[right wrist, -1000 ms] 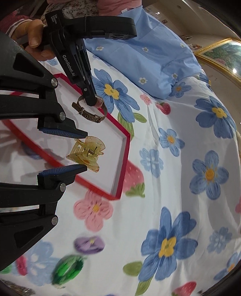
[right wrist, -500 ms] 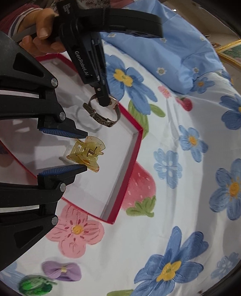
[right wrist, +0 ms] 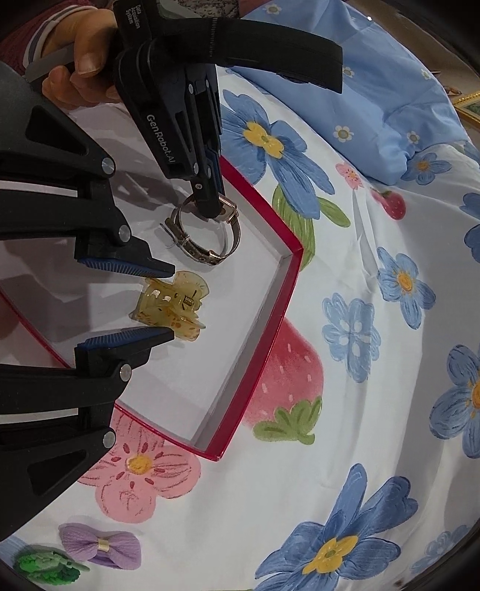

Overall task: Organize jewelry
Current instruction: 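Carry the watch with the left tool while the right tool carries the claw clip over the red tray, then open the left tool to drop the watch while the right tool releases the clip in the tray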

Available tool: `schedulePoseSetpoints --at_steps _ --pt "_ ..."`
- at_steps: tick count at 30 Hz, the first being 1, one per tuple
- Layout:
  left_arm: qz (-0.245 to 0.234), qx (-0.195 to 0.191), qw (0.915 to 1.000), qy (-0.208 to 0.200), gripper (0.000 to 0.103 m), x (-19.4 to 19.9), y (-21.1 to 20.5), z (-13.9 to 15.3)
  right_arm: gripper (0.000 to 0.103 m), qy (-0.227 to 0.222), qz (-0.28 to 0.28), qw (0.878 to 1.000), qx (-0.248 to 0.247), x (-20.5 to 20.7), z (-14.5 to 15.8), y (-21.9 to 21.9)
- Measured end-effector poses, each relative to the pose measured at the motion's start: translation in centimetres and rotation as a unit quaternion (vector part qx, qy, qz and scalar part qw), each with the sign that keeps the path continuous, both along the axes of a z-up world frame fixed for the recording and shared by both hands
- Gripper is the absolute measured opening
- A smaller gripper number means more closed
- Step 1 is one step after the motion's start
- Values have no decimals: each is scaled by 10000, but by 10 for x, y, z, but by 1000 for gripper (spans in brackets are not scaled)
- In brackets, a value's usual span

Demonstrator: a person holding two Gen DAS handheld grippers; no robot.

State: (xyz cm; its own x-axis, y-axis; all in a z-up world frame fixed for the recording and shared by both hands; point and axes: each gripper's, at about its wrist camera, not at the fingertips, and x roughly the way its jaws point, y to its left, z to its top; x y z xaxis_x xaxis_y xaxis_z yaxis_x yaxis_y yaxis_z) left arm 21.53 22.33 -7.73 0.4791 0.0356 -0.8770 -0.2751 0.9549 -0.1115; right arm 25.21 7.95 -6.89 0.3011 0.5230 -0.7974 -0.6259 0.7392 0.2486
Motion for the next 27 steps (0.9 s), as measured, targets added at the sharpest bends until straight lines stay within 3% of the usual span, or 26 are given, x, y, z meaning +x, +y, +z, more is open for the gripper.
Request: schedulePoseSetpoints --at_steps 6,9,14,27 --pt "46 57 10000 -11 16 -2 1 3 29 20 -5 10000 29 1 1 0" --pt "85 69 9999 -55 31 -5 2 6 30 43 -5 10000 37 2 1 0" --pt "135 73 9998 -107 34 -13 2 12 36 85 -47 9999 88 -1 4 -2" --pt "144 48 9995 -274 38 -39 -9 33 36 -17 -230 9987 458 -23 31 -30"
